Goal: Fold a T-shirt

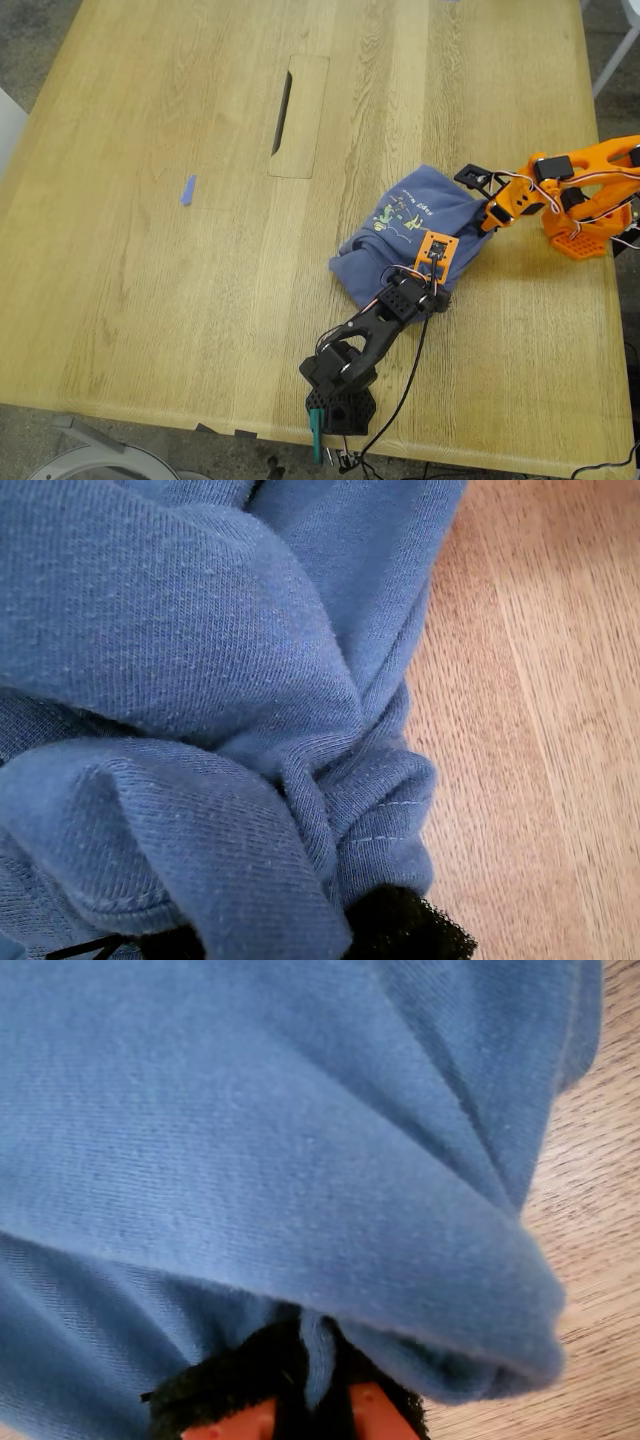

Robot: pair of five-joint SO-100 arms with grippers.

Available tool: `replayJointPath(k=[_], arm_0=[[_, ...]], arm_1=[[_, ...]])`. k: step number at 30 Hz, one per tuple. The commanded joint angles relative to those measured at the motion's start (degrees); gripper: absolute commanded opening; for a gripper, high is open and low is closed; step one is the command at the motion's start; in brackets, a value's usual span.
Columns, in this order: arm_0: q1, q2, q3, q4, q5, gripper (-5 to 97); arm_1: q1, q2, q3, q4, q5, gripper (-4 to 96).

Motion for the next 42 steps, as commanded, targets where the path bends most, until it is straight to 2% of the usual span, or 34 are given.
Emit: replayJointPath(k=[1, 3, 6, 10, 12, 15, 18, 25, 31, 42], arm_0=[[-1.49, -0.79, -0.18, -1.41, 1.49, 0], [-1.49, -1.23, -0.18, -1.41, 1.93, 3], [-1.23, -1.32, -0.26, -0.88, 2.20, 16], [-0.88, -1.05, -1.93, 0.26, 1.41, 35], [-0.79, -1.05, -2.90, 0.97, 2.81, 43], [0.09, -0.88, -3.16, 1.41, 3.34, 55], [2.11, 0.09, -3.78, 4.48, 3.08, 62], [8.09, 1.32, -8.44, 11.43, 3.78, 66], [15.38, 0.97, -11.34, 12.22, 3.96, 67], [14.06, -3.78, -30.50, 19.78, 6.94, 69]], arm_1=[[0.70, 2.64, 2.37, -2.20, -0.53, 0.0], [0.88, 4.31, 3.87, -3.43, -0.79, 0.3], [0.97, 6.24, 5.10, -4.31, -0.26, 13.4], [0.79, 9.14, 5.63, -6.24, 0.26, 25.7], [0.62, 11.07, 5.98, -7.82, 1.41, 30.7], [0.44, 13.10, 5.98, -8.70, 2.20, 33.5], [-0.97, 14.77, 5.19, -8.88, 2.99, 35.0], [-5.36, 17.23, -0.35, -4.66, 5.27, 38.6], [-8.88, 19.60, -4.92, 1.58, 6.24, 39.6], [-11.69, 15.21, -18.37, 8.53, 5.36, 37.3]])
